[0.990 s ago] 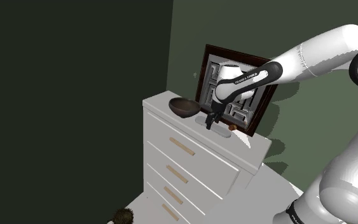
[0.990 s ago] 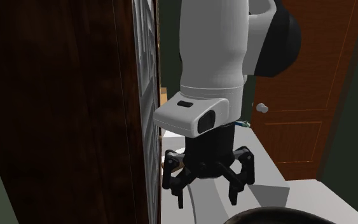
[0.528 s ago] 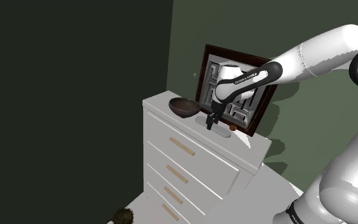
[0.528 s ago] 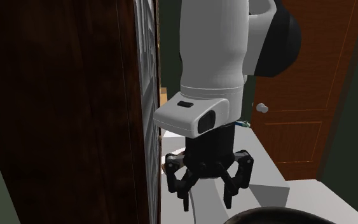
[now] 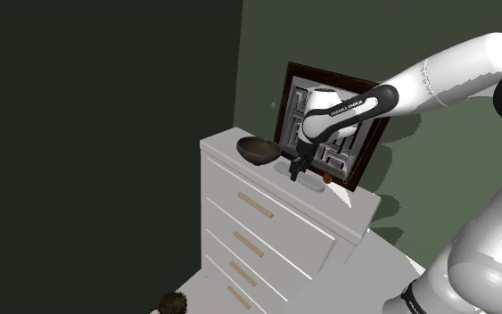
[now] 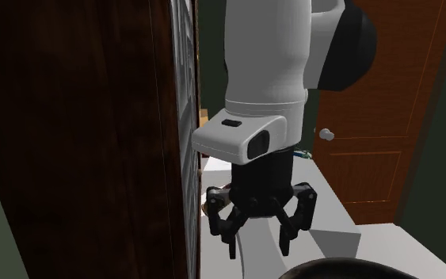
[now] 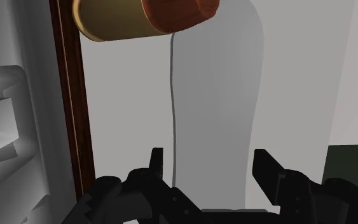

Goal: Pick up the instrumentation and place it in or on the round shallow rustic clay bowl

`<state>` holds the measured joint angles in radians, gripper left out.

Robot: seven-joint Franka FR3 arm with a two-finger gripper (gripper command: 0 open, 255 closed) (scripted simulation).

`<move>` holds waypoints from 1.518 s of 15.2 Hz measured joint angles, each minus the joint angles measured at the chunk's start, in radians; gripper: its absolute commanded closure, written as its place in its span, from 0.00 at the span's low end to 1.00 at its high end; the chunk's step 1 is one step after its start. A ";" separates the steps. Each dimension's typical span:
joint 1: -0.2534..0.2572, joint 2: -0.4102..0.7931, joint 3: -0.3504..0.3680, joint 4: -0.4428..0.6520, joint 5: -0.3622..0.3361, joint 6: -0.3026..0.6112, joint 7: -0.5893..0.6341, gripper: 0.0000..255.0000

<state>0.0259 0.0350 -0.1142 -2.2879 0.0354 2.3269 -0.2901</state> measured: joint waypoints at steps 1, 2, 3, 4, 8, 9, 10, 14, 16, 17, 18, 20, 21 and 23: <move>0.000 -0.005 0.000 0.007 -0.001 -0.013 0.000 1.00; 0.000 -0.015 -0.001 0.010 -0.003 -0.024 0.002 1.00; 0.000 -0.020 -0.001 0.015 -0.004 -0.035 0.002 1.00; -0.001 -0.028 -0.001 0.018 -0.005 -0.046 0.003 1.00; -0.001 -0.057 -0.001 0.047 -0.011 -0.103 0.007 1.00; 0.000 -0.065 0.000 0.052 -0.012 -0.116 0.010 1.00; 0.000 -0.072 0.000 0.056 -0.014 -0.127 0.011 1.00; -0.001 -0.095 0.000 0.086 -0.017 -0.180 0.014 1.00; -0.001 -0.108 0.000 0.100 -0.019 -0.206 0.015 1.00; 0.000 -0.108 0.001 0.112 -0.020 -0.220 0.017 1.00; 0.000 -0.116 0.001 0.120 -0.021 -0.235 0.018 1.00; 0.000 -0.129 0.002 0.133 -0.023 -0.260 0.020 1.00; 0.000 -0.133 0.002 0.142 -0.023 -0.274 0.022 1.00; 0.000 -0.139 0.002 0.161 -0.024 -0.298 0.022 1.00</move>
<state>0.0259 -0.1035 -0.1121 -2.1273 0.0115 2.0293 -0.2682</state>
